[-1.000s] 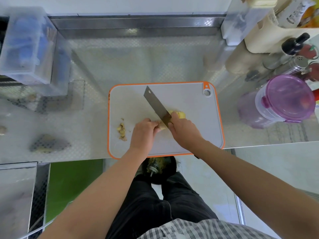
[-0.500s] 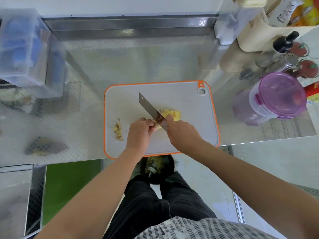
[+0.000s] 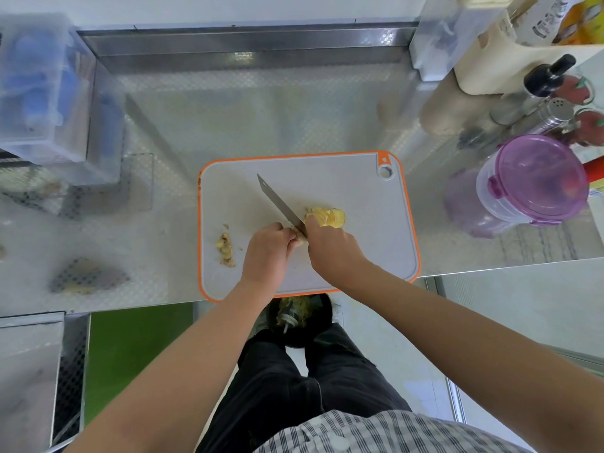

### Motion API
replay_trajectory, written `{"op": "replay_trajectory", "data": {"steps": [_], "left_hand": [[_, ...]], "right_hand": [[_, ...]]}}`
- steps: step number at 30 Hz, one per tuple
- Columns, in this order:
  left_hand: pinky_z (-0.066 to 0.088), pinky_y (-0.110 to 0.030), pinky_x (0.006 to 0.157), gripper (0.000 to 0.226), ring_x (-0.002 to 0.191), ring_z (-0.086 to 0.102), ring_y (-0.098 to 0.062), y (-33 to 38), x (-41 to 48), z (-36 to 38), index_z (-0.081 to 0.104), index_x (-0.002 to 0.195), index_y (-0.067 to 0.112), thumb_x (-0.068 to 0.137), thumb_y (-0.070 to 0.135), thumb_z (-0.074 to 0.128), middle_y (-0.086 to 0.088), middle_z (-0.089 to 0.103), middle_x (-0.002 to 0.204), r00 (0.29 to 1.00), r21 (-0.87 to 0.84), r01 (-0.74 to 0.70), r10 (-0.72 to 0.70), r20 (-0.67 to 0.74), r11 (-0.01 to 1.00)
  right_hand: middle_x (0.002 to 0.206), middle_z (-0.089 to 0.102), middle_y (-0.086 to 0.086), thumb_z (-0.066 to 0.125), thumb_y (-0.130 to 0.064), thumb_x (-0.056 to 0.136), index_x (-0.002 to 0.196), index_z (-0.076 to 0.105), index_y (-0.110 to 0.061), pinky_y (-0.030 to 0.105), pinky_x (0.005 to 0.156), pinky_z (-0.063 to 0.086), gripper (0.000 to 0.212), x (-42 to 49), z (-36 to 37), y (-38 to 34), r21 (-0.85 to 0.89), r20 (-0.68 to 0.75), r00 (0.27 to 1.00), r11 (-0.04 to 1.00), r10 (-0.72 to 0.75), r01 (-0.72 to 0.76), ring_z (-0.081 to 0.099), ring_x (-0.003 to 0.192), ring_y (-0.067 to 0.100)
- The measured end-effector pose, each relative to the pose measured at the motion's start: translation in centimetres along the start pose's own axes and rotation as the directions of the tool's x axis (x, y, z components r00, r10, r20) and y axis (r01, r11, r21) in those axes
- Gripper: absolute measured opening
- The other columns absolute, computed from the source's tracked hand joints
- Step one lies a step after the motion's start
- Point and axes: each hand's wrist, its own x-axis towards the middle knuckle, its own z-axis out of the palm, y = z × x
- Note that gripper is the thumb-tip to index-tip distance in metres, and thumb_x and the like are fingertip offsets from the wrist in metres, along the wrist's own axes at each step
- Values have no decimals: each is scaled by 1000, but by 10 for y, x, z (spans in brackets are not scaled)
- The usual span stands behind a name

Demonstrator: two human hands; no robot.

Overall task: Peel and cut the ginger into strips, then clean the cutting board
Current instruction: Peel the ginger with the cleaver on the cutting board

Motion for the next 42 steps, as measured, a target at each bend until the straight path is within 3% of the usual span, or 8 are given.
{"op": "replay_trajectory", "data": {"steps": [3,8,13,21,34,42], "left_hand": [[45,-34,46,4,48,53,-29,0,-1,-1,74,75,6,77,3,74,-10,55,59,1000,-34,-13,12,-18,999],[48,-33,47,4,50,55,-28,-2,-3,-2,75,81,7,79,4,74,-9,57,62,999,-75,-23,20,-39,997],[45,-30,49,5,51,55,-28,-2,-3,-4,74,79,6,77,2,75,-9,57,63,999,-72,-14,11,-36,997],[41,-28,52,5,51,56,-29,-1,-1,-5,74,75,6,75,1,76,-9,59,62,1000,-32,5,-6,-19,999],[48,-36,46,3,50,56,-30,-2,-1,0,75,77,4,75,2,76,-11,59,61,1000,4,-21,21,1,1000],[39,-27,45,8,47,53,-29,-1,-1,-1,72,71,6,73,2,78,-8,55,58,999,-21,-34,34,-7,999]], "right_hand": [[69,39,2,38,4,90,118,36,-6,32,57,32,30,4,7,-1,9,-5,1000,1000,-1,1,45,63,28],[62,35,-1,36,-2,95,116,35,-9,34,55,34,22,6,12,5,-8,15,1000,1000,2,-2,49,57,28],[85,56,11,34,-22,102,116,36,-10,35,60,38,19,3,2,16,121,5,1000,993,6,-7,52,69,35],[62,37,0,36,-11,97,116,33,-9,31,46,21,19,-17,-11,14,-27,0,999,999,-42,42,33,49,20],[62,34,-1,38,-1,92,121,33,-8,27,44,19,30,-15,-4,2,-40,17,1000,999,11,-11,32,49,16],[74,45,4,38,3,91,119,36,-7,33,58,36,30,7,6,-7,19,19,1000,1000,13,-13,47,64,27]]}}
